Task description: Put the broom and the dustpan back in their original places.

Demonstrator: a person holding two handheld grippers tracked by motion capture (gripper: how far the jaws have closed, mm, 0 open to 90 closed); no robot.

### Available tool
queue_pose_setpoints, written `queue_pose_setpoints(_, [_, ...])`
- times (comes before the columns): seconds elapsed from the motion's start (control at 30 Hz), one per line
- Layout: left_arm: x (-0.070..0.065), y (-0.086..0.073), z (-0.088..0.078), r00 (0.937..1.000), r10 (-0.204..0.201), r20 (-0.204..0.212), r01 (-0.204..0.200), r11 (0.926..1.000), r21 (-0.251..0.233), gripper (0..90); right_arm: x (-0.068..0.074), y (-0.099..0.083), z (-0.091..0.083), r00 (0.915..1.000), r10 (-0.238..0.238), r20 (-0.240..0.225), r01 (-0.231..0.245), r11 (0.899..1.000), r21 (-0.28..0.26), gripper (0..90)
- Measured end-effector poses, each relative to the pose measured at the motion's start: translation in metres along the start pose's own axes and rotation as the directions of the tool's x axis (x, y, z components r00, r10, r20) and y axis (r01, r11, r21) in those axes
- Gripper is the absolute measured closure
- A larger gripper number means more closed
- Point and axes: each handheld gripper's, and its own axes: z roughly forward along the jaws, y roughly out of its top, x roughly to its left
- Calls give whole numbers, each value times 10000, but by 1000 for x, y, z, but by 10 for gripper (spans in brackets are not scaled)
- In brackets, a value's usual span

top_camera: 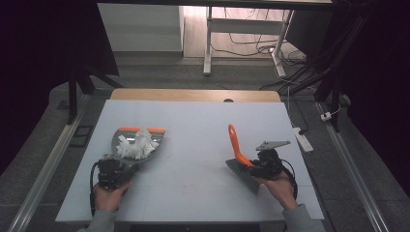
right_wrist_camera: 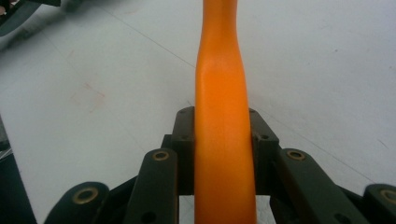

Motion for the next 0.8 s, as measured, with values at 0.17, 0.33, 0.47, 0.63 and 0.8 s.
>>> queue_pose_setpoints(0.17, [0,0,3,9999,-140,-14,140,9999,98,615,-12,-3,4,9991,365,213,-367,9993,86,705])
queue_pose_setpoints(0.33, [1,1,4,9997,-221,-83,222,9997,84,615,-22,-4,6,9962,716,502,-725,9972,165,701])
queue_pose_setpoints(0.47, [2,1,4,9997,-241,-74,241,9997,106,615,-27,-4,7,9937,748,839,-775,9966,293,688])
queue_pose_setpoints(0.63, [2,1,5,9997,-224,-89,226,9996,192,614,-36,-5,8,9922,956,804,-991,9942,405,675])
queue_pose_setpoints(0.8, [2,1,6,9995,-265,-156,269,9993,263,614,-43,-5,9,9907,1027,890,-1076,9928,526,631])
